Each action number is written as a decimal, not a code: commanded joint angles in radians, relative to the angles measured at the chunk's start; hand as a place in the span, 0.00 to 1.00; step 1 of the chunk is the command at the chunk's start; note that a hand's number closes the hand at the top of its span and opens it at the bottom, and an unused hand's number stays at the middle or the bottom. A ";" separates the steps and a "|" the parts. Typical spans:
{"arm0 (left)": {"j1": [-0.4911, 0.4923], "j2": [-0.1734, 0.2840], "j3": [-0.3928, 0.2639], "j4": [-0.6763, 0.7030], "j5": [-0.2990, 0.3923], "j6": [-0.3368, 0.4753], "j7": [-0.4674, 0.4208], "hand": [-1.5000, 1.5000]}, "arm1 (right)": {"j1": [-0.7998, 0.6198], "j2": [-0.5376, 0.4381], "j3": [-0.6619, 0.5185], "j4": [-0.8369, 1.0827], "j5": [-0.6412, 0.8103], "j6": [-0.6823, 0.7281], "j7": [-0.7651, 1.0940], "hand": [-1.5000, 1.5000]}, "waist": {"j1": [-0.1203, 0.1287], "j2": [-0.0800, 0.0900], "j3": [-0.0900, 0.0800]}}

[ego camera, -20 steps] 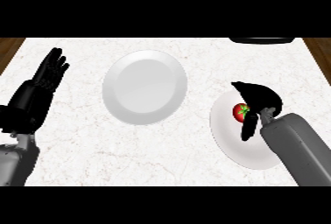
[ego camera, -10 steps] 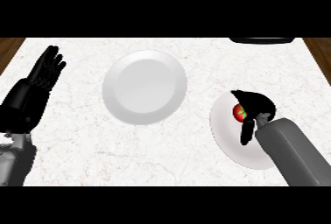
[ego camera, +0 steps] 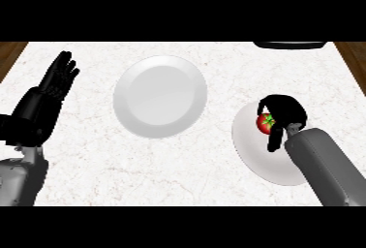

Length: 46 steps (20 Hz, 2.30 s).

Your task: Pick the tomato from the plate and place it in the plate

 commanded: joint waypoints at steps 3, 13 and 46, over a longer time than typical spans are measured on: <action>-0.036 -0.017 -0.025 -0.017 -0.013 0.000 0.024 0.50 | -0.117 -0.184 -0.080 0.243 0.003 -0.105 -0.384 1.00 | 0.039 0.021 0.008; -0.072 -0.028 -0.019 0.037 -0.024 -0.004 -0.006 0.50 | -0.354 -0.226 -0.177 0.524 0.006 -0.314 -0.718 1.00 | 0.057 0.027 0.007; -0.002 -0.048 0.019 -0.001 -0.059 -0.032 -0.009 0.50 | -0.679 0.347 -0.290 0.408 -0.253 -0.078 -0.620 1.00 | 0.020 0.007 0.003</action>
